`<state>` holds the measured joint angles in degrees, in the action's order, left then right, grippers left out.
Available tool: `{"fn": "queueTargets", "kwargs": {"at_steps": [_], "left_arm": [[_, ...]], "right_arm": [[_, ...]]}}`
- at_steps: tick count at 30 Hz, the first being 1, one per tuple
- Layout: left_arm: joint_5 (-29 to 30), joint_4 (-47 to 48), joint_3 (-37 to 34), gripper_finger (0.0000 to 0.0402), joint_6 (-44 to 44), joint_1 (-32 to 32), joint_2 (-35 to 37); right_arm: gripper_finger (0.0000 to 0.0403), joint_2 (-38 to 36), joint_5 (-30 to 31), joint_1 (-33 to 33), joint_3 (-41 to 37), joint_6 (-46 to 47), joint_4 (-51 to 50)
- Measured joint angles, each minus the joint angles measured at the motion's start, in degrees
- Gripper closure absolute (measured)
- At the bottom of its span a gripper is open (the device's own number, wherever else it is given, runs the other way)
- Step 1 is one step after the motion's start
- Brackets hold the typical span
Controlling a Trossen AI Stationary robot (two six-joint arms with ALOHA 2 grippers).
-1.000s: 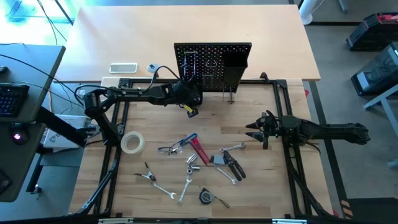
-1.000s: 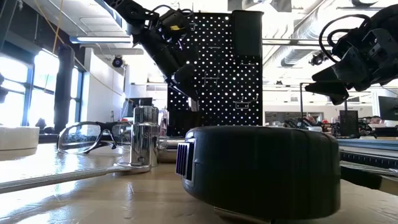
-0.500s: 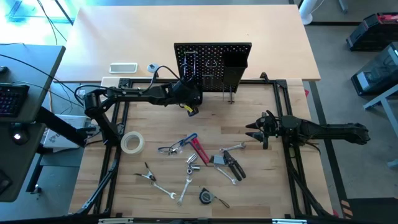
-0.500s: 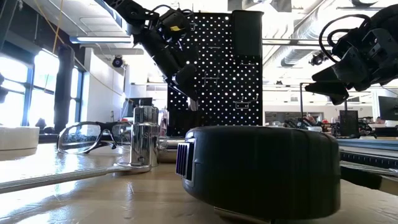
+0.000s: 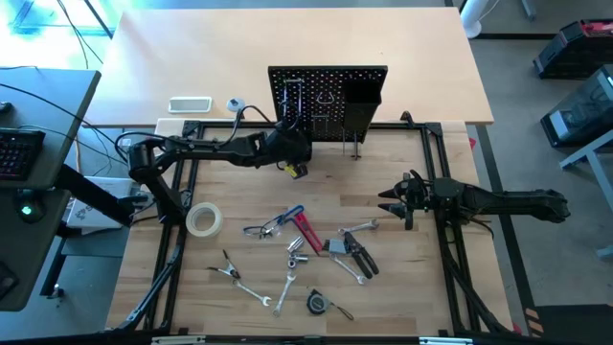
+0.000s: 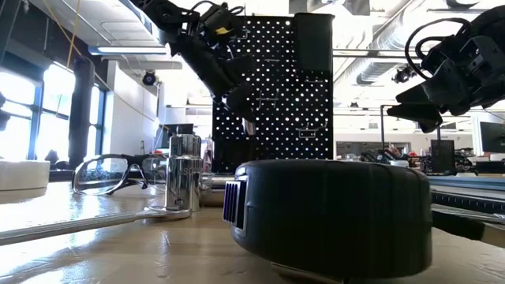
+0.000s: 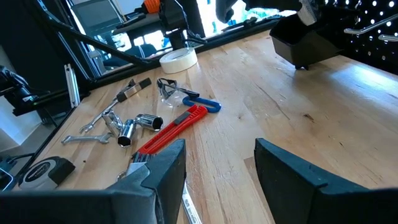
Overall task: Hang tools onto peg board
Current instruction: Put the middle left socket into the bottom black bin on the peg board
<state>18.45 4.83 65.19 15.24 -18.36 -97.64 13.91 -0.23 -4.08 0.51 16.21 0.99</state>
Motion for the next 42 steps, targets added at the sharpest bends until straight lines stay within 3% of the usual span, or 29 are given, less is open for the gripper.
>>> {"fn": "queueTargets", "kwargs": {"at_steps": [5,17,42], "left_arm": [[2.12,-0.21,0.0,0.0273,1.28,0.95,0.46],[0.07,4.32,0.0,0.0273,-0.03,0.36,0.49],[-2.9,4.39,0.0,0.027,0.95,-0.06,0.41]], "right_arm": [[0.0217,0.01,-0.04,0.0,0.02,0.0,0.0],[0.0217,0.0,-0.02,0.0,0.01,-0.01,0.0],[0.0217,0.0,-0.24,0.0,0.02,0.28,0.0]]}}
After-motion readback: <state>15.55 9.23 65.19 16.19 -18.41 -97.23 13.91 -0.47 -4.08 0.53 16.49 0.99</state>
